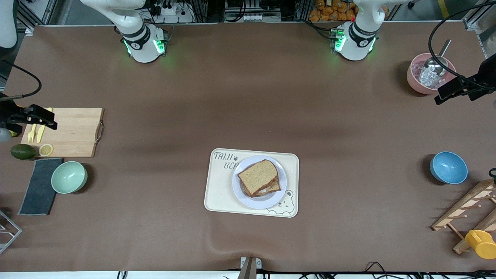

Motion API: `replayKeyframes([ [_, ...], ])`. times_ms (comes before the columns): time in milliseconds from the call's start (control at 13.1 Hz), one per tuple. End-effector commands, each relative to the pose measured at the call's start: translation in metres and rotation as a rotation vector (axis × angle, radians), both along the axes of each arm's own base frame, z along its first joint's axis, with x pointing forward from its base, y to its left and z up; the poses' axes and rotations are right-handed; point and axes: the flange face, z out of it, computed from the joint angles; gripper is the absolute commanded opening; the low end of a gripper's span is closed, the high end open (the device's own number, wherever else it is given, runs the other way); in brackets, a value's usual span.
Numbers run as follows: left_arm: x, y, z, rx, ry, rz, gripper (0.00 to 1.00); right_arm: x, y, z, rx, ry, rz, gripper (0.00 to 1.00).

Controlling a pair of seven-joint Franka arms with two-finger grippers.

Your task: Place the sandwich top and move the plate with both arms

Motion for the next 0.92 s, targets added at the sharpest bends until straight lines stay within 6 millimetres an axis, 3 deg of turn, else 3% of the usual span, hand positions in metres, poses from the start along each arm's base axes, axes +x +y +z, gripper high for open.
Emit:
replayKeyframes([
  [0, -0.002, 0.003, 0.003, -0.008, 0.001, -0.013, 1.00, -0.001, -0.006, 0.001, -0.011, -0.001, -0.008, 1.00],
  [383, -0.003, -0.002, 0.001, 0.063, 0.022, -0.037, 1.00, 0.000, -0.004, 0.002, -0.011, -0.004, -0.005, 1.00],
  [689, -0.004, -0.038, 0.001, 0.060, 0.020, -0.105, 1.00, 0.002, 0.000, -0.004, -0.011, 0.005, 0.001, 1.00],
  [842, -0.004, -0.039, 0.001, 0.060, 0.020, -0.106, 1.00, 0.002, -0.002, -0.005, -0.011, 0.007, 0.000, 1.00],
])
